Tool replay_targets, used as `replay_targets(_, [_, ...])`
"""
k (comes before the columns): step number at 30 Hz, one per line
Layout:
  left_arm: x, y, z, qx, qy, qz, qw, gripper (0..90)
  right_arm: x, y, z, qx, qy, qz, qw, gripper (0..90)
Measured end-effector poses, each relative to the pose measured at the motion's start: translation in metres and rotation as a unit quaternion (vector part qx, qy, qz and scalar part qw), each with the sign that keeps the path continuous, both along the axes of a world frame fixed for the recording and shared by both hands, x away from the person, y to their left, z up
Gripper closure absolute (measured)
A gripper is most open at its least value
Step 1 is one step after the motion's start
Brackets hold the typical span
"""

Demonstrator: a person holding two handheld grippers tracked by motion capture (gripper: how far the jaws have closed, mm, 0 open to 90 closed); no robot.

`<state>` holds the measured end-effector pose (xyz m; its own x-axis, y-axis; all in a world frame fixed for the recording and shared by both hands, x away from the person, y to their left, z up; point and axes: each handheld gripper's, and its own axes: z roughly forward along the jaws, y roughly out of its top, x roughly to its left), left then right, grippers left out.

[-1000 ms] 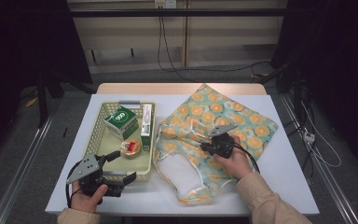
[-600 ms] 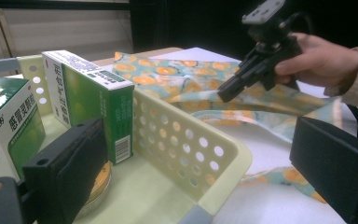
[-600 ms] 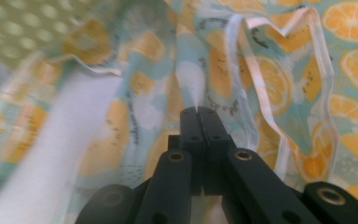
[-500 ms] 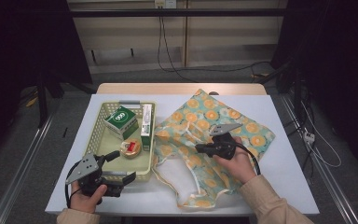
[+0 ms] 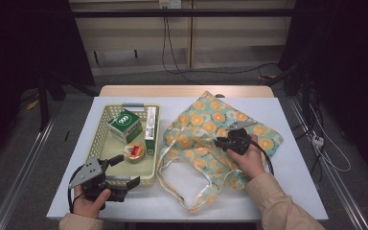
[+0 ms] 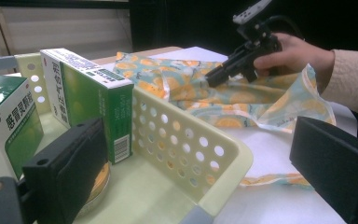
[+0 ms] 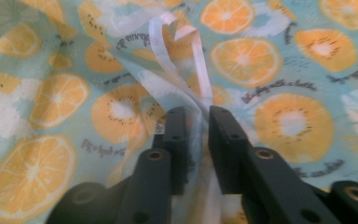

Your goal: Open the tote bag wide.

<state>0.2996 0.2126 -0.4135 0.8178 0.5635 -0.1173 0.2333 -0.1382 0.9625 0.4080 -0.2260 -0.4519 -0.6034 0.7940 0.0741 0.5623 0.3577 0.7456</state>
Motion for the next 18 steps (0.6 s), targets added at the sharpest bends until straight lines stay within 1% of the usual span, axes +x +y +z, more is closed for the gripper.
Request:
replay_targets(2, [0.000,0.000,0.000,0.000,0.001,0.000,1.0000,3.9,-0.001,0.005,-0.002,0.002,0.003,0.005,1.0000,63.0])
replay_targets(4, [0.000,0.000,-0.001,-0.001,0.001,0.000,1.0000,3.9,-0.002,0.009,-0.003,0.006,0.005,0.016,0.9998,54.9])
replay_targets(5, [0.000,0.000,-0.001,-0.001,0.001,-0.001,1.0000,3.9,-0.003,0.010,-0.003,0.008,0.007,0.016,0.9998,50.3])
replay_targets(8, [0.000,-0.001,-0.001,0.000,0.002,-0.001,1.0000,3.9,-0.005,0.015,-0.005,0.026,0.020,0.013,0.9994,35.1])
replay_targets(9, [0.000,-0.001,-0.001,0.001,0.001,-0.001,1.0000,3.9,-0.005,0.017,-0.006,0.031,0.025,0.017,0.9991,31.6])
replay_targets(10, [0.000,-0.001,-0.001,0.001,0.001,-0.001,1.0000,3.9,-0.007,0.019,-0.008,0.030,0.025,0.022,0.9990,30.5])
replay_targets(12, [0.000,-0.001,-0.001,0.001,0.002,-0.001,1.0000,3.9,-0.010,0.024,-0.011,0.016,0.027,0.032,0.9990,25.3])
replay_targets(14, [0.000,-0.001,-0.001,0.000,0.002,-0.001,1.0000,3.9,-0.013,0.029,-0.012,0.004,0.020,0.044,0.9988,23.8])
replay_targets(15, [0.001,-0.001,-0.001,0.001,0.002,-0.001,1.0000,3.9,-0.015,0.031,-0.011,-0.001,0.021,0.047,0.9987,23.1])
replay_targets(16, [0.001,-0.001,-0.001,0.000,0.003,-0.001,1.0000,3.9,-0.016,0.033,-0.011,-0.014,0.016,0.050,0.9985,21.8])
replay_targets(17, [0.000,-0.002,-0.001,0.000,0.003,-0.001,1.0000,3.9,-0.017,0.036,-0.012,-0.034,0.009,0.060,0.9976,20.8])
replay_targets(18, [0.000,-0.002,-0.001,0.000,0.002,-0.001,1.0000,3.9,-0.018,0.038,-0.012,-0.043,0.004,0.064,0.9971,21.1])
